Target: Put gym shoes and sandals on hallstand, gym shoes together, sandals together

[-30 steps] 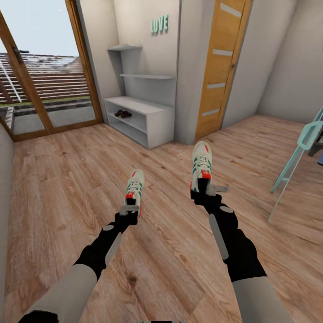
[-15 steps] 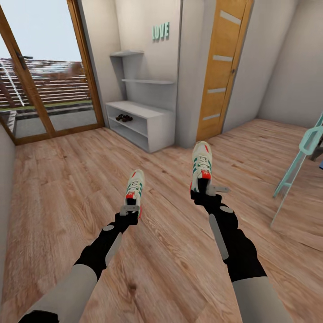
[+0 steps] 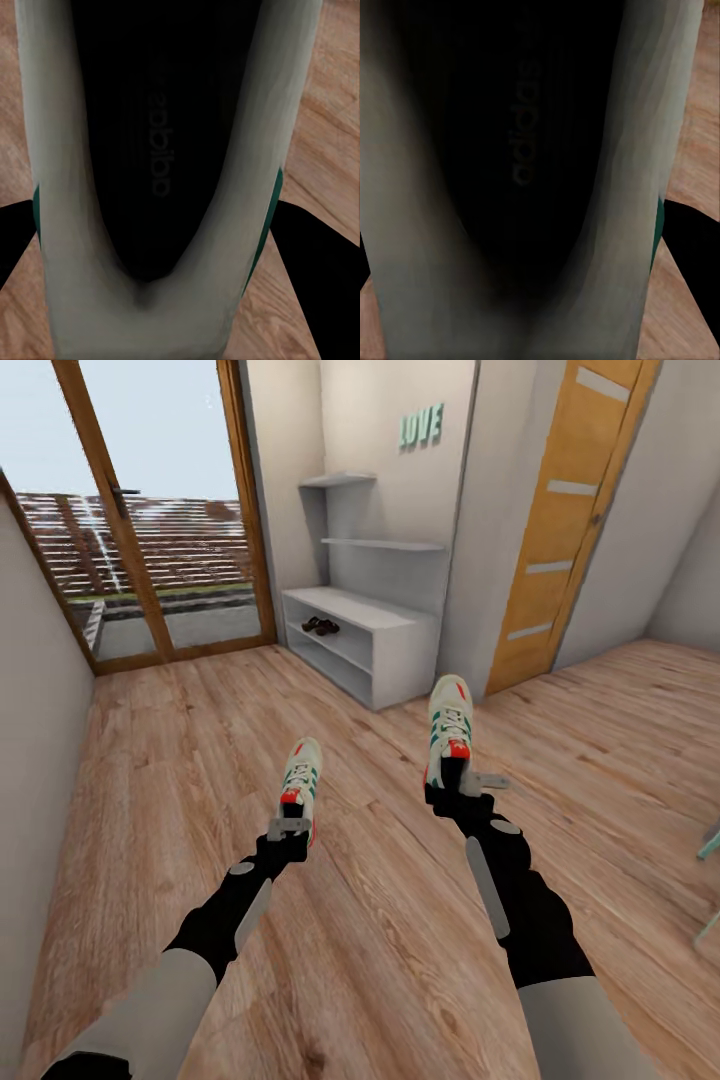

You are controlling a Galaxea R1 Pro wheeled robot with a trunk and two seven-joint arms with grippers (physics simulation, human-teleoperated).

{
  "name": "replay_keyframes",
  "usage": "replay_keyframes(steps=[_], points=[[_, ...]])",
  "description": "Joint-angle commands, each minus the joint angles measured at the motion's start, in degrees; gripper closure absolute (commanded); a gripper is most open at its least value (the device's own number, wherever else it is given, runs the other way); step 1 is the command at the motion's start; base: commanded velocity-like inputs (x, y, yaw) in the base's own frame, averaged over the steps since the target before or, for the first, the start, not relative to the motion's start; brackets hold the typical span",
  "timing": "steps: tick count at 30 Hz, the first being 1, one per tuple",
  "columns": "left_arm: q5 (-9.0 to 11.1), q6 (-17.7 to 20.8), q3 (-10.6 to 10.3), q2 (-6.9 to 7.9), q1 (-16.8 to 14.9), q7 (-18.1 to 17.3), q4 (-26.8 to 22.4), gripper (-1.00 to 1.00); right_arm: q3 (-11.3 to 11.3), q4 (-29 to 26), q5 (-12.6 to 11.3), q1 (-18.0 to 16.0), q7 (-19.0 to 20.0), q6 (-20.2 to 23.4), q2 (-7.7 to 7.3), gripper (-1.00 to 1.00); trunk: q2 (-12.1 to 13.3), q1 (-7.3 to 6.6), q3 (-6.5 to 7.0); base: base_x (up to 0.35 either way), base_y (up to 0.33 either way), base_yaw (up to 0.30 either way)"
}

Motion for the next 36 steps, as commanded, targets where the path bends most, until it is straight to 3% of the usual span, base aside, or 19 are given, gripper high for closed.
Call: replay_keyframes(steps=[1, 36], points=[[0.6, 0.3, -0.1, 0.00, 0.0, -0.1, 0.0, 1.00, 0.1, -0.1, -0.6, 0.0, -0.5, 0.2, -0.02, 1.00, 0.0, 0.02, -0.05, 0.347, 0.000, 0.294], [0.6, 0.3, -0.1, 0.00, 0.0, -0.1, 0.0, 1.00, 0.2, -0.1, -0.6, 0.0, -0.5, 0.2, -0.02, 1.00, 0.0, 0.02, 0.73, 0.347, 0.000, 0.283]])
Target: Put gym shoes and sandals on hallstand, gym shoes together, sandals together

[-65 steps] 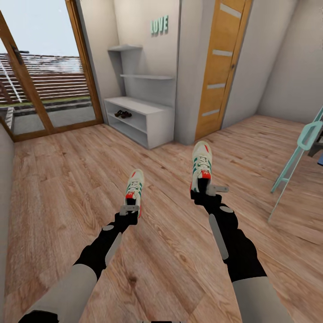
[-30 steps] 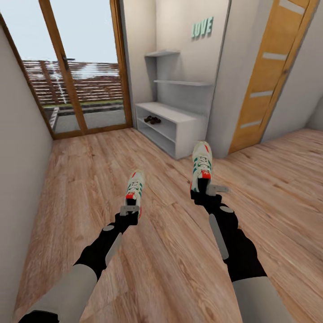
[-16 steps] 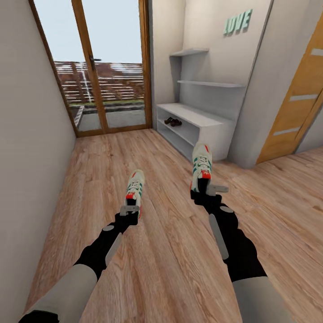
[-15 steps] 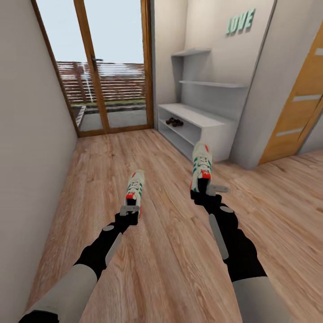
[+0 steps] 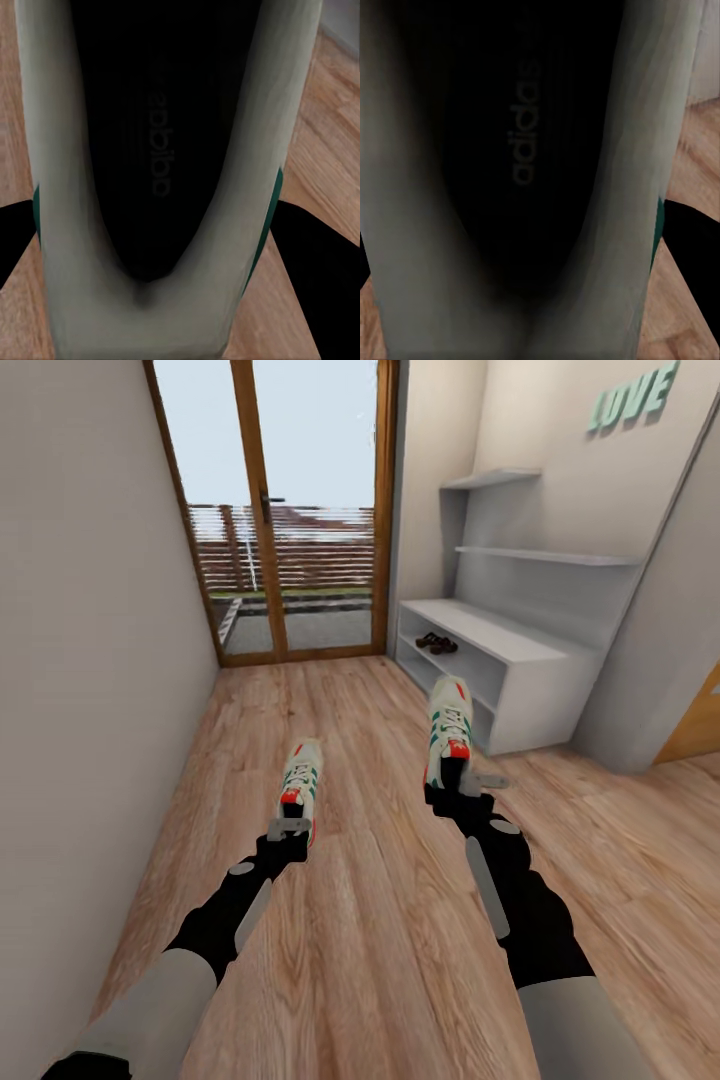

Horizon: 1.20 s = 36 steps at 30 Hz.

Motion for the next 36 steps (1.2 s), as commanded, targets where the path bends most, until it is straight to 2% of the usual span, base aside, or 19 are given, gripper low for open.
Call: replay_keyframes(steps=[1, 9, 36], points=[[0.6, 0.3, -0.1, 0.01, 0.0, -0.1, -0.1, 1.00, 0.1, -0.1, -0.6, 0.0, -0.5, 0.2, -0.02, 1.00, 0.0, 0.02, 0.01, 0.347, 0.000, 0.230], [0.6, 0.3, -0.1, 0.01, 0.0, -0.1, -0.1, 1.00, 0.1, -0.1, -0.6, 0.0, -0.5, 0.2, -0.02, 1.00, 0.0, 0.02, 0.51, 0.347, 0.000, 0.183], [0.6, 0.3, -0.1, 0.01, 0.0, -0.2, 0.0, 1.00, 0.1, -0.1, -0.6, 0.0, -0.5, 0.2, -0.02, 1.00, 0.0, 0.02, 0.64, 0.347, 0.000, 0.004]])
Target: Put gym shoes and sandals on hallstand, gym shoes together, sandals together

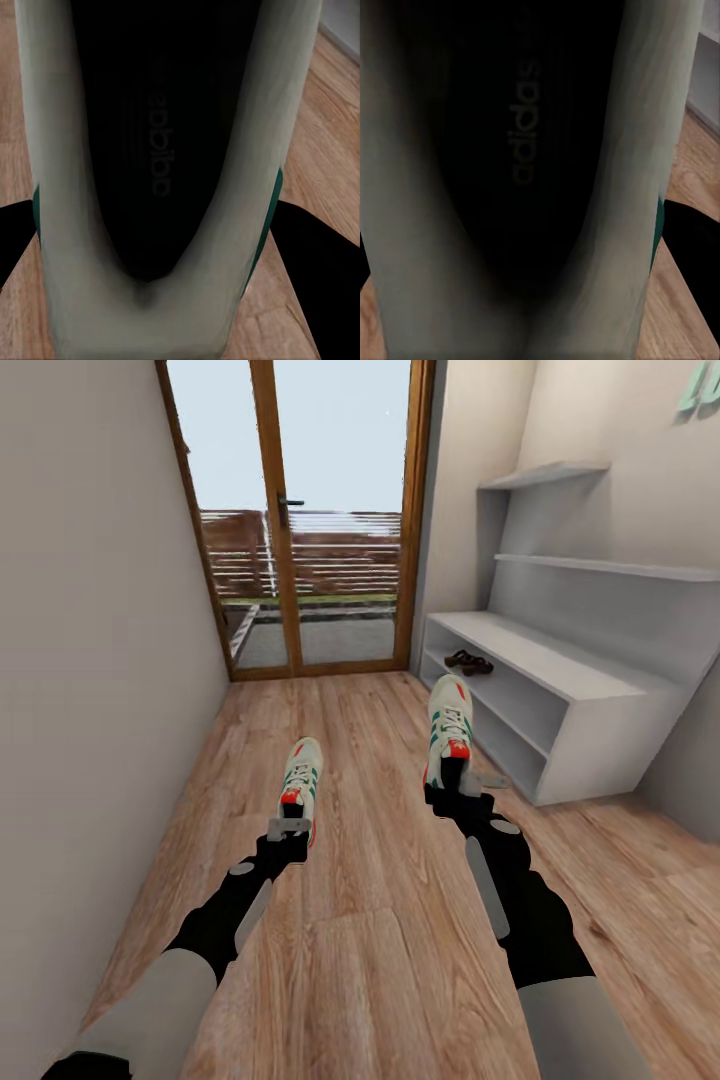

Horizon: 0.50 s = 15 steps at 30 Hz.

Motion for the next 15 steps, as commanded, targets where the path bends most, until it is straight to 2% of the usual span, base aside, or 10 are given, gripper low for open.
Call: replay_keyframes(steps=[1, 7, 15], points=[[0.6, 0.3, -0.1, 0.02, 0.0, -0.1, -0.1, 1.00, 0.1, -0.1, -0.6, 0.0, -0.5, 0.2, -0.01, 1.00, 0.0, 0.02, -0.02, 0.347, 0.000, 0.007], [0.6, 0.3, -0.1, 0.02, 0.0, -0.1, -0.1, 1.00, 0.1, -0.1, -0.6, 0.0, -0.5, 0.2, -0.01, 1.00, 0.0, 0.02, 0.39, 0.347, 0.000, 0.070], [0.6, 0.3, -0.1, 0.02, 0.0, -0.1, -0.1, 1.00, 0.1, -0.1, -0.6, 0.0, -0.5, 0.2, -0.01, 1.00, 0.0, 0.02, 1.04, 0.347, 0.000, 0.149]])
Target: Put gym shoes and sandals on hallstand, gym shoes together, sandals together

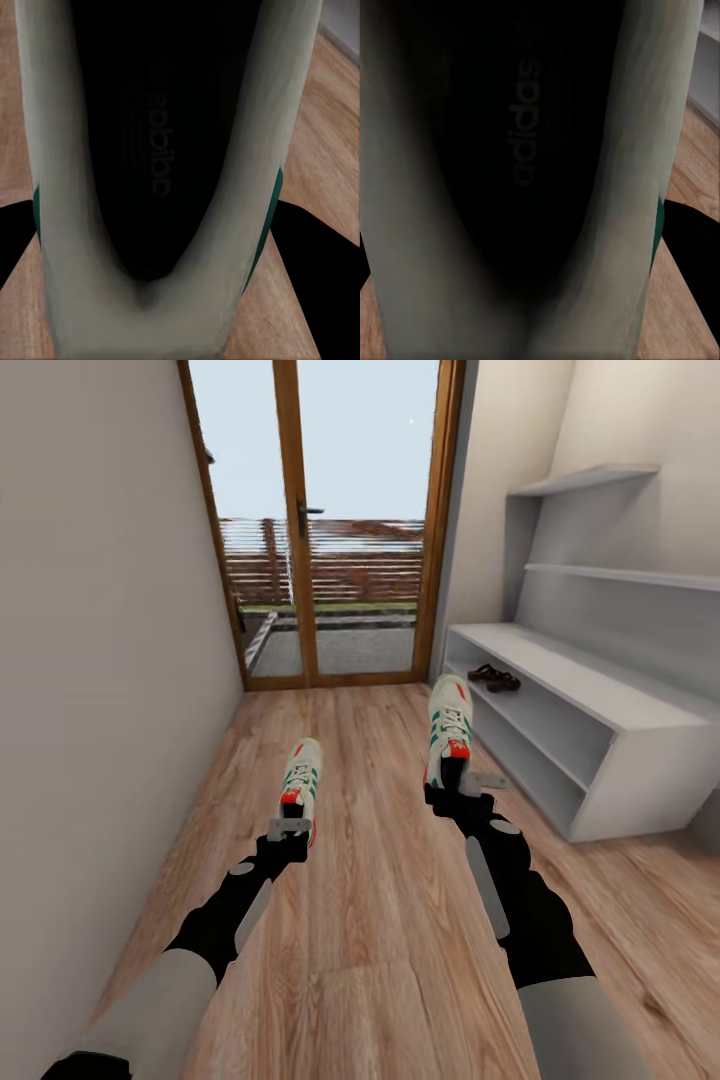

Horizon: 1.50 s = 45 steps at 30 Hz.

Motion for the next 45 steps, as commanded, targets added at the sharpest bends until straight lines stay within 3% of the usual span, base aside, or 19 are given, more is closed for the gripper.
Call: replay_keyframes(steps=[1, 45], points=[[0.6, 0.3, -0.1, 0.01, 0.0, -0.1, -0.1, 1.00, 0.1, -0.1, -0.6, 0.0, -0.5, 0.2, -0.02, 1.00, 0.0, 0.03, 0.02, 0.347, 0.000, 0.179], [0.6, 0.3, -0.1, 0.01, 0.0, -0.1, -0.1, 1.00, 0.0, -0.1, -0.2, 0.0, -0.4, 0.2, -0.02, 1.00, 0.0, 0.03, 0.21, 0.347, 0.006, 0.011]])
